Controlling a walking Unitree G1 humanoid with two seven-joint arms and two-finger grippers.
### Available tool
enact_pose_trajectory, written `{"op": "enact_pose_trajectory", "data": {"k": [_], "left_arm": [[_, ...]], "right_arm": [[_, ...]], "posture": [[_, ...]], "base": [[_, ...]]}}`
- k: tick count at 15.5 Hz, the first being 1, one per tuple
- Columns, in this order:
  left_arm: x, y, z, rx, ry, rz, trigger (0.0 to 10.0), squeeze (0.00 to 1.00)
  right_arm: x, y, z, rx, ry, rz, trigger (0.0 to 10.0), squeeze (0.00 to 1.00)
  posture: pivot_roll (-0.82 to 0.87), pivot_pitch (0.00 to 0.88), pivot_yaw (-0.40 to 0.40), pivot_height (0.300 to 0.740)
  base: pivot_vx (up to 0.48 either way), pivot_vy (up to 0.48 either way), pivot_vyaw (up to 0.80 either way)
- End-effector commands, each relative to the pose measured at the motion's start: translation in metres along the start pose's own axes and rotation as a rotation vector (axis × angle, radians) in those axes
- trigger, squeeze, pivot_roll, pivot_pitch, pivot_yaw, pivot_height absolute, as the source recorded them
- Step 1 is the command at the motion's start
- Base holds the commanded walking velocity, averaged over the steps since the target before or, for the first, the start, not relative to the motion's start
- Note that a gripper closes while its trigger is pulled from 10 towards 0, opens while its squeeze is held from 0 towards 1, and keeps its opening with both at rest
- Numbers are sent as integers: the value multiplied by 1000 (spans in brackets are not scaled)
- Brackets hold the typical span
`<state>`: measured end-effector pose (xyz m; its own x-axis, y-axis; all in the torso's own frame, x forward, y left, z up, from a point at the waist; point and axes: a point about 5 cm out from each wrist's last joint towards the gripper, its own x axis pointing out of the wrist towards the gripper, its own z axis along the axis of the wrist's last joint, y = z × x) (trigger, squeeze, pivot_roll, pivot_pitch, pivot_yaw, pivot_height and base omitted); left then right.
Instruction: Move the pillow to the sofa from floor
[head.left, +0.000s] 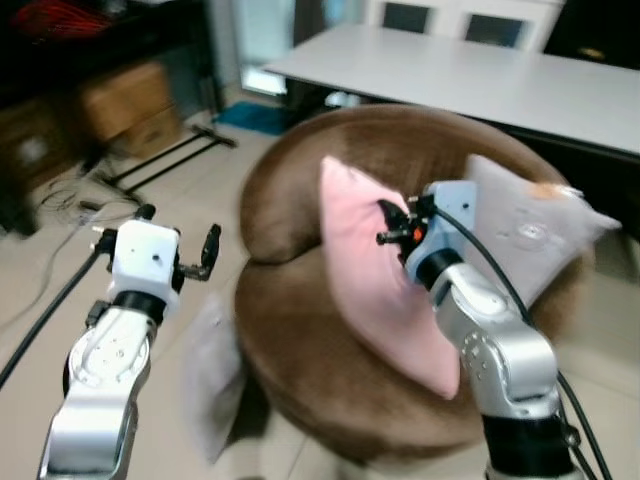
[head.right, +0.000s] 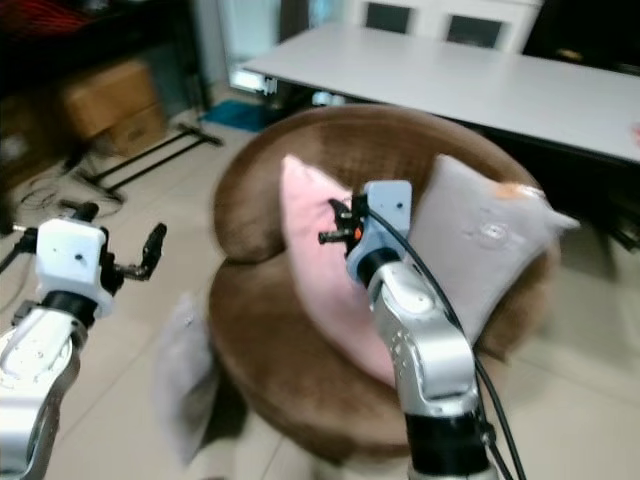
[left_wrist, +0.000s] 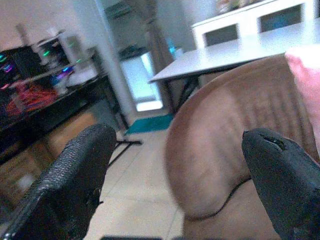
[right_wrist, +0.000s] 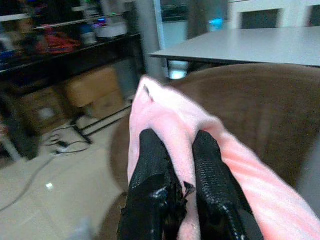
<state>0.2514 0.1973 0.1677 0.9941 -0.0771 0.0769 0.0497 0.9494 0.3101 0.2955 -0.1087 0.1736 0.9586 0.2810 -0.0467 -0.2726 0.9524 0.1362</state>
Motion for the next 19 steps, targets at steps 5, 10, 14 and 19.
{"op": "enact_pose_trajectory", "data": {"k": [5, 10, 14, 19], "left_arm": [[-1, -4, 2, -1, -6, -18, 10000, 0], [-2, -3, 2, -5, -6, -15, 10000, 0], [-2, -4, 2, -6, -8, -21, 10000, 0], [-3, -4, 2, -4, -10, -20, 10000, 0]], "right_arm": [[-1, 2, 9, -11, -44, 26, 10000, 0], [0, 3, 7, -8, -30, 30, 10000, 0], [-1, 4, 7, -15, -35, 39, 10000, 0], [0, 10, 6, -32, -24, 82, 10000, 0]], "posture": [[-10, 0, 17, 740], [-7, 0, 14, 740], [-12, 0, 21, 740], [-7, 0, 17, 740]], "base": [[247, 0, 0], [262, 0, 0], [285, 0, -400], [286, 0, 0]]}}
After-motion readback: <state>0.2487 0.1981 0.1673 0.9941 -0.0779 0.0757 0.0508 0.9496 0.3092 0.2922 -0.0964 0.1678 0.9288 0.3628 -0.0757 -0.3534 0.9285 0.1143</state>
